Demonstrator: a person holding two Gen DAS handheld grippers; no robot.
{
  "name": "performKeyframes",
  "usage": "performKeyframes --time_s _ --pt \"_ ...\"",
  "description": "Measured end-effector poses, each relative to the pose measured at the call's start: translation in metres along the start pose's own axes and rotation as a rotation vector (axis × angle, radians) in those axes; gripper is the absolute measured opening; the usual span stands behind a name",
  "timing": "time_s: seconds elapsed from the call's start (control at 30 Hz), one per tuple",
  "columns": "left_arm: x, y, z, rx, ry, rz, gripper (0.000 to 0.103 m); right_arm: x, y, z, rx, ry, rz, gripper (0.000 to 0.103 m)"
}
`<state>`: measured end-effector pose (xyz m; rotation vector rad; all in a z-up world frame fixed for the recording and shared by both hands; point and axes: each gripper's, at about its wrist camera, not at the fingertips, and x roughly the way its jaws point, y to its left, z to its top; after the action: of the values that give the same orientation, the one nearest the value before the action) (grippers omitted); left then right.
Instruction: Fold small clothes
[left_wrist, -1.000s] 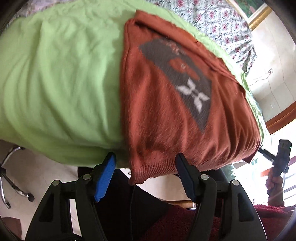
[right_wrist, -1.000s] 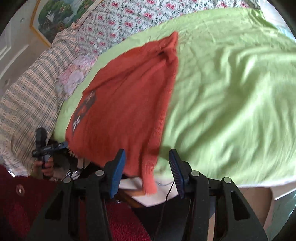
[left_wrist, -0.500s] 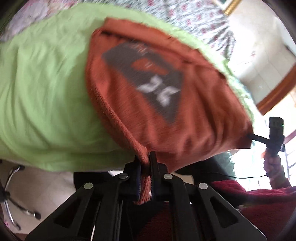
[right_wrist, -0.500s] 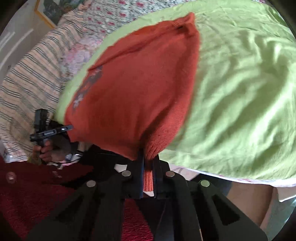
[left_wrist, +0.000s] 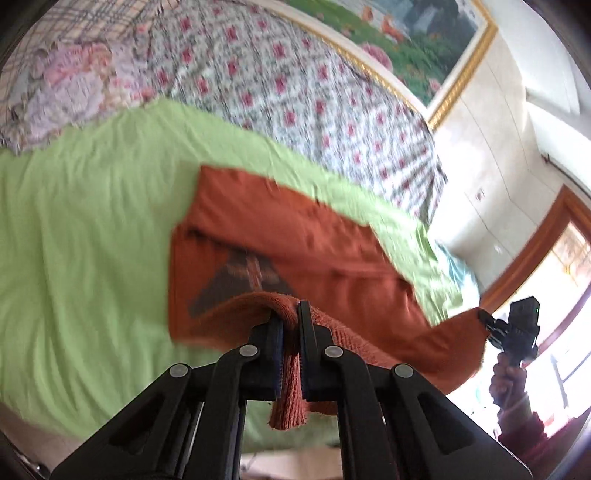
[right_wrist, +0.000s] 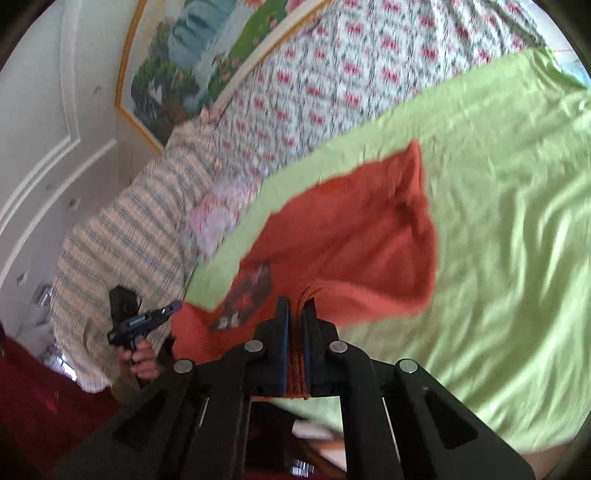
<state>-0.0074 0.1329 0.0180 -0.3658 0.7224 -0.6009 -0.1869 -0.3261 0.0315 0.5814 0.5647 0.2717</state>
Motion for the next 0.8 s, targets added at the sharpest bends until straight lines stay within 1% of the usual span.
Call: performKeyframes --time_s 0.17,0.3,0.33,0.43,0.57,0.67,0.8 --pt "0.023 0.015 0.044 -0.024 -0.087 0.027 0.004 0.031 -0.013 0.052 0.005 -0.069 -0.058 0.007" --pt "0.051 0.030 0.078 -0.034 -0.102 0.074 0.004 0.062 -0.024 0.095 0.013 -0.096 -0.111 0.007" --pt "0.064 0.035 0.090 -0.042 -0.096 0.081 0.004 0.068 -0.027 0.104 0.012 -0.095 -0.122 0.007" --pt "0.095 0.046 0.113 -0.049 -0.072 0.106 0.004 0.093 -0.040 0.133 0.009 -0.084 -0.150 0.007" --pt "0.133 0.062 0.135 -0.069 -0.036 0.116 0.004 0.125 -0.060 0.159 0.018 -0.048 -0.198 0.007" --pt "0.166 0.078 0.150 -0.103 0.005 0.115 0.004 0.147 -0.077 0.170 0.032 -0.012 -0.250 0.007" --pt "0.201 0.092 0.161 -0.103 0.051 0.139 0.004 0.172 -0.103 0.176 0.081 0.034 -0.325 0.007"
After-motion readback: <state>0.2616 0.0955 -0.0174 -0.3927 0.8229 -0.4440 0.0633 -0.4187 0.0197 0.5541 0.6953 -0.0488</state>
